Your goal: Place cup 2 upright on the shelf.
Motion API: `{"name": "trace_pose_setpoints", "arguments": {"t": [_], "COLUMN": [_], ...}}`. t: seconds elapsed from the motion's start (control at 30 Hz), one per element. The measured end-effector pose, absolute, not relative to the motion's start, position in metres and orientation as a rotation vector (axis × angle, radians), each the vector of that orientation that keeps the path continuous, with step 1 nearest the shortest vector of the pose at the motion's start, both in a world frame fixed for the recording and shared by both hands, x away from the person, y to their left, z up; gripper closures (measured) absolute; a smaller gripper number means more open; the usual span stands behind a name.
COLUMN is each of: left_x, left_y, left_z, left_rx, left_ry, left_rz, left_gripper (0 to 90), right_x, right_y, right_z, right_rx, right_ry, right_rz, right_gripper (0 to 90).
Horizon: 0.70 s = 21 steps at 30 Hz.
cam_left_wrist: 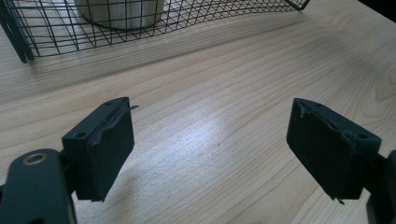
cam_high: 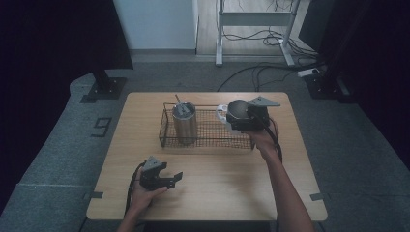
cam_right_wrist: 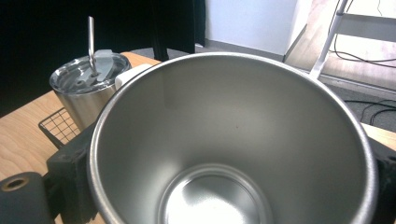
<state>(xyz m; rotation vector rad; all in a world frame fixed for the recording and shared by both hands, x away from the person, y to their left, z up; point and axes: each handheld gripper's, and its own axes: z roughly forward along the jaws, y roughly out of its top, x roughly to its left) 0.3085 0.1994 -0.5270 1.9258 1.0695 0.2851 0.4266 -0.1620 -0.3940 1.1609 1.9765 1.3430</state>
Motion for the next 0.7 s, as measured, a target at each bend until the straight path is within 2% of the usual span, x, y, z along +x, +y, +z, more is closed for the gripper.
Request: {"name": "trace_pose_setpoints", "arguments": {"t": [0.7], "left_x": [0.308], "left_y": [0.201], "left_z": [-0.528], "left_rx": [1.925], "left_ry": [1.075], "left_rz": [0.278], "left_gripper": [15.4], "right_x": [0.45], "right_y": [-0.153], "right_z": [-0.4], "right_rx": [1.183], "right_ry": [1.992], "right_rz": [1.312], "right_gripper": [6.4]}}
